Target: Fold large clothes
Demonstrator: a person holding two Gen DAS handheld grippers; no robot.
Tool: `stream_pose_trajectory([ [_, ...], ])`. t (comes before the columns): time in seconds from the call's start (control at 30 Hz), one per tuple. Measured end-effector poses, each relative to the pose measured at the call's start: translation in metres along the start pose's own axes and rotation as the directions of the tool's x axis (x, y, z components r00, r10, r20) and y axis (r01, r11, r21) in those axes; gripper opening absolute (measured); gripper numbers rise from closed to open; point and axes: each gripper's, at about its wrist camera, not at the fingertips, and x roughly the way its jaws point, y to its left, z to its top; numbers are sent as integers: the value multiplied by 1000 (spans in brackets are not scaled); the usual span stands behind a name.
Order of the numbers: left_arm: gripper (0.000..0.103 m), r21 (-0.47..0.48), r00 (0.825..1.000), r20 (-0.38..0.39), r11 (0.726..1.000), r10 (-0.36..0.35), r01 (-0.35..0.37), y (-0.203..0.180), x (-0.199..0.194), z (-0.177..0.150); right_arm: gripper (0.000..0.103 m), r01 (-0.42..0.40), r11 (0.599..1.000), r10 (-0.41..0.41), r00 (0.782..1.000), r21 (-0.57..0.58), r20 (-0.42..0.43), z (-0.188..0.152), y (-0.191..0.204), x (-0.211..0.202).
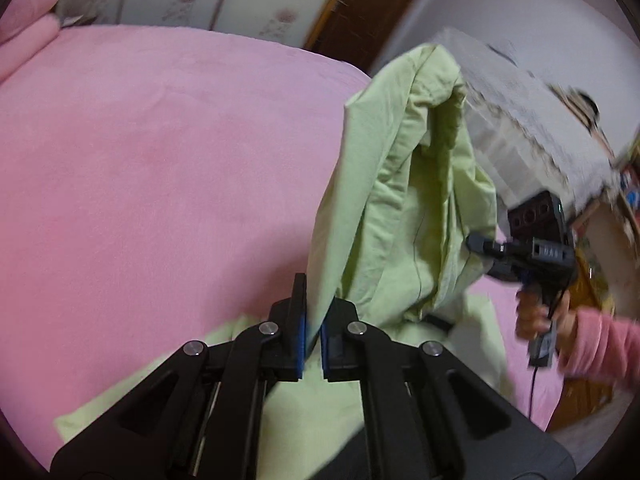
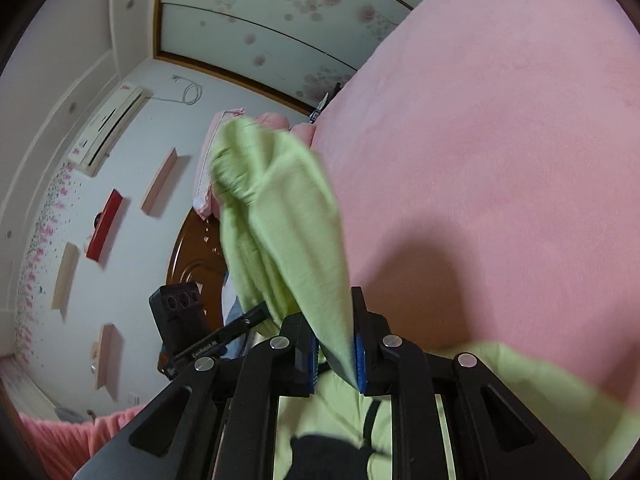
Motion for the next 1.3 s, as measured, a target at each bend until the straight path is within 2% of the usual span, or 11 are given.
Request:
stream_pose_trajectory([
  [0.17,5,90,992,-84,992,93,-85,-20,-19,-32,23,144,985,-148,988,-96,-36,-34,12,-24],
  [0.3,12,135,978,-124,980,166,-149,-31,-21,-62,46,217,968,-220,975,-124,-18,-39,6,-56],
  [0.43,45,128,951,-196,967,241,-219,-22,-20,-83,63,259,964,-258,966,-67,27,-41,-11,-88],
  [0.6,45,16,901,-234,928,366,-373,-14,-43,-106,63,335,942,-334,942,-36,35,-55,-13,-108],
  [0.67,45,-53,896,-206,909,394,-412,-16,-61,-106,62,384,923,-384,923,-26,17,-66,-6,-104],
  [0.77,45,-119,932,-148,930,330,-348,-36,-78,-96,34,436,900,-437,899,-16,-38,-69,7,-95],
  [0.87,25,-139,964,-147,961,220,-240,-67,-72,-94,16,383,923,-382,923,23,-51,-116,33,-59],
  [1.0,11,-132,972,-191,978,135,-162,-107,-34,-106,12,255,966,-258,964,-42,-60,-179,91,15],
  [1.1,5,-99,952,-256,975,168,-199,-119,-3,-125,11,253,961,-270,949,-114,-165,-211,104,77],
  [1.23,1,-28,871,-359,930,334,-368,-95,27,-164,0,382,897,-426,881,-223,-207,-244,76,106],
  [1.3,1,-82,877,-361,926,318,-369,-73,18,-169,0,335,929,-363,908,-159,-211,-247,61,94],
])
